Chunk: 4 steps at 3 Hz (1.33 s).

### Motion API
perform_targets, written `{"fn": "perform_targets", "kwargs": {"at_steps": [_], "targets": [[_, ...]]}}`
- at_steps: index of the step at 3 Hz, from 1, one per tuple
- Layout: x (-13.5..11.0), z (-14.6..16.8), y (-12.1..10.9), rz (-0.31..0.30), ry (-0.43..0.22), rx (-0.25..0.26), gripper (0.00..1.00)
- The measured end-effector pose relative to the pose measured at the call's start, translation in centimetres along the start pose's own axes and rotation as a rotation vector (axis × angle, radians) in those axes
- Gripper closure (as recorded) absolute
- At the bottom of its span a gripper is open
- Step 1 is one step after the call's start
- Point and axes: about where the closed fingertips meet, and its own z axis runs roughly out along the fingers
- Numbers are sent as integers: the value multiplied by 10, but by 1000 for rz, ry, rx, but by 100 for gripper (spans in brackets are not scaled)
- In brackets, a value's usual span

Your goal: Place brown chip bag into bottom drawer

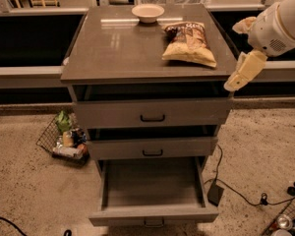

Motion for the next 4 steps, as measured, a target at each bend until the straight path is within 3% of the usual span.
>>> {"fn": "perform_targets", "kwargs": {"at_steps": [2,4], "targets": [[4,74,-64,29,-98,30,0],[-13,126,-104,61,-229,63,0]]}}
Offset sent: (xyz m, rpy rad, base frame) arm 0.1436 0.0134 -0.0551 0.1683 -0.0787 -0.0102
